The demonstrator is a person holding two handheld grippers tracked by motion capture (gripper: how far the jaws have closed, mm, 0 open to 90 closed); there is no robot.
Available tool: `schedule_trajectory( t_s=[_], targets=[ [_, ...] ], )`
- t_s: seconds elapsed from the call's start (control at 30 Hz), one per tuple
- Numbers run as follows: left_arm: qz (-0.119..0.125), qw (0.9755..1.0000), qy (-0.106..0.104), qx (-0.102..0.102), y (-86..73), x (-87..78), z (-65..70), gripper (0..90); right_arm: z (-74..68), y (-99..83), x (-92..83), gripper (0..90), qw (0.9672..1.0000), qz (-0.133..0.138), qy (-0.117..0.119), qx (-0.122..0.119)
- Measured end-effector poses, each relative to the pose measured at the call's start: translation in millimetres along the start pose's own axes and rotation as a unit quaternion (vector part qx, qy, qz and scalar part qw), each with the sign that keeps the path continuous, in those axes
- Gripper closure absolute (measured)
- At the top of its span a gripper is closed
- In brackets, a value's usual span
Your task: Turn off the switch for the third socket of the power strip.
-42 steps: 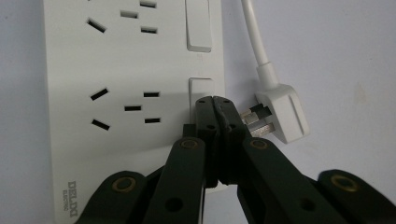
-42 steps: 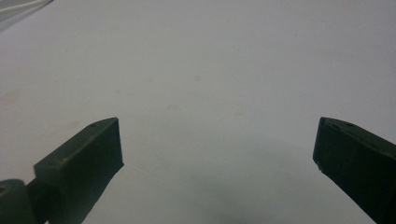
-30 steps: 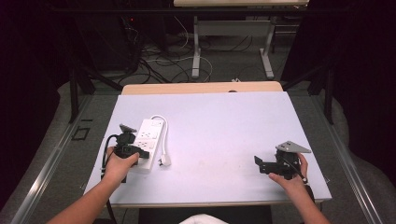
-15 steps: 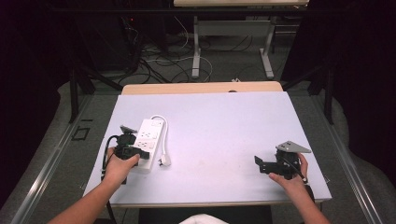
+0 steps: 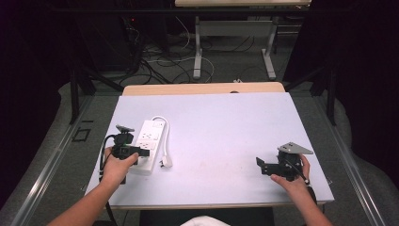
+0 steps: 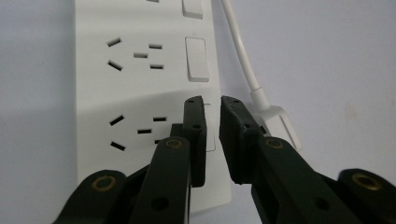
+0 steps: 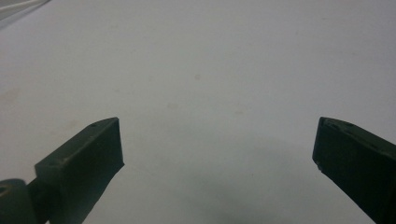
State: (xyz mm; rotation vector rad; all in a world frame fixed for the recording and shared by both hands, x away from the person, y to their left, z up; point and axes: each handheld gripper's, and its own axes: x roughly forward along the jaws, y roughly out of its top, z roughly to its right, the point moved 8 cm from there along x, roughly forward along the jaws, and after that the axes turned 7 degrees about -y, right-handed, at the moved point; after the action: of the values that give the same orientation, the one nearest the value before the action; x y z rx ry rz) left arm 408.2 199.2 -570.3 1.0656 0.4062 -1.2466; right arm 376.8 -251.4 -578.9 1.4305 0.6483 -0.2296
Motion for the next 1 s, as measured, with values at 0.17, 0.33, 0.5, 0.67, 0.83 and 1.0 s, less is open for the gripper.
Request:
schedule_trajectory(
  t_s=[0.17, 0.33, 0.5, 0.67, 0.83, 1.0],
  targets=[
    [0.009, 0.9999, 0.003, 0.010, 3.7, -3.3, -0.4, 74.7, 0.6, 0.0, -0.4, 1.3, 1.0000, -0.001, 0.003, -0.001],
    [0.021, 0.9996, 0.000, 0.019, 8.5, -7.1, 1.1, 68.0, -0.4, 0.3, 0.0, 1.3, 1.0000, -0.002, 0.004, 0.001],
    [0.031, 0.9993, 0.003, 0.021, 10.5, -8.6, 0.5, 62.9, -0.3, 0.2, 0.4, 1.3, 1.0000, -0.003, 0.003, 0.001],
    [0.039, 0.9989, 0.004, 0.026, 12.2, -9.4, -0.5, 59.0, 0.3, 0.5, 0.0, 1.3, 1.0000, -0.001, 0.003, 0.000],
    [0.041, 0.9979, 0.016, 0.048, 12.6, -9.1, -2.5, 52.8, 0.0, 0.3, 0.0, 1.3, 1.0000, -0.001, 0.003, -0.001],
    [0.050, 0.9957, 0.032, 0.071, 15.1, -10.1, -4.7, 47.1, 0.2, 0.0, -0.2, 1.3, 1.0000, -0.002, 0.003, 0.001]
  ],
)
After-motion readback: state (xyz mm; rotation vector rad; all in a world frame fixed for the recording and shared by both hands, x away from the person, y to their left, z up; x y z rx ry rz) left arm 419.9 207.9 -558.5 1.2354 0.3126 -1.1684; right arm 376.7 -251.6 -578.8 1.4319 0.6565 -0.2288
